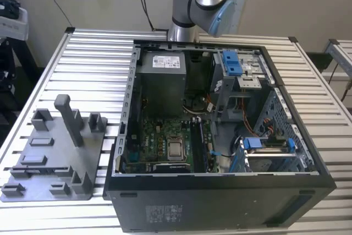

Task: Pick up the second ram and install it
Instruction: 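Pick up the second ram and move it above second insertion slot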

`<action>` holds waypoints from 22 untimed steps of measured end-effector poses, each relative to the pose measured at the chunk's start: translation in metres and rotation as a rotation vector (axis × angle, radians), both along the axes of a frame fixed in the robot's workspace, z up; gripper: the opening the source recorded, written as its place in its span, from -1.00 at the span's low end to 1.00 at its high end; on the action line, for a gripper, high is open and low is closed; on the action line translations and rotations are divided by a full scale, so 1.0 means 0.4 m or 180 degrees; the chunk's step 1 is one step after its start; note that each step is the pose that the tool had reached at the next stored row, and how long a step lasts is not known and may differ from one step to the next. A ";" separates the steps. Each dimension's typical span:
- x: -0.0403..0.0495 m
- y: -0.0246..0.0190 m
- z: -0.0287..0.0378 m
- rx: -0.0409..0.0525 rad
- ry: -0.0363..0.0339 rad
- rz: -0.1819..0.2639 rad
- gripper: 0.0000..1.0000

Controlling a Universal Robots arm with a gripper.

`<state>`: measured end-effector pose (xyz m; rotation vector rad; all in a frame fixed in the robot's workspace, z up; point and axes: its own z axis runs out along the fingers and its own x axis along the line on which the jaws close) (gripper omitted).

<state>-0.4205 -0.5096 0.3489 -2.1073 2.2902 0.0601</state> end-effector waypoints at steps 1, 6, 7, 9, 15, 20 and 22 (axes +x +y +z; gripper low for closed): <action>0.000 0.000 -0.003 0.0001 0.0000 0.0010 -0.27; 0.000 0.000 -0.023 0.0001 0.0000 0.0056 -0.27; 0.000 0.000 -0.027 0.0001 0.0000 0.0060 -0.27; 0.000 0.000 -0.035 0.0001 0.0000 0.0066 -0.27; 0.000 -0.006 -0.058 0.0001 0.0000 0.0087 -0.27; 0.000 -0.012 -0.070 0.0002 -0.0001 0.0107 -0.27; 0.000 -0.013 -0.076 0.0002 0.0000 0.0111 -0.27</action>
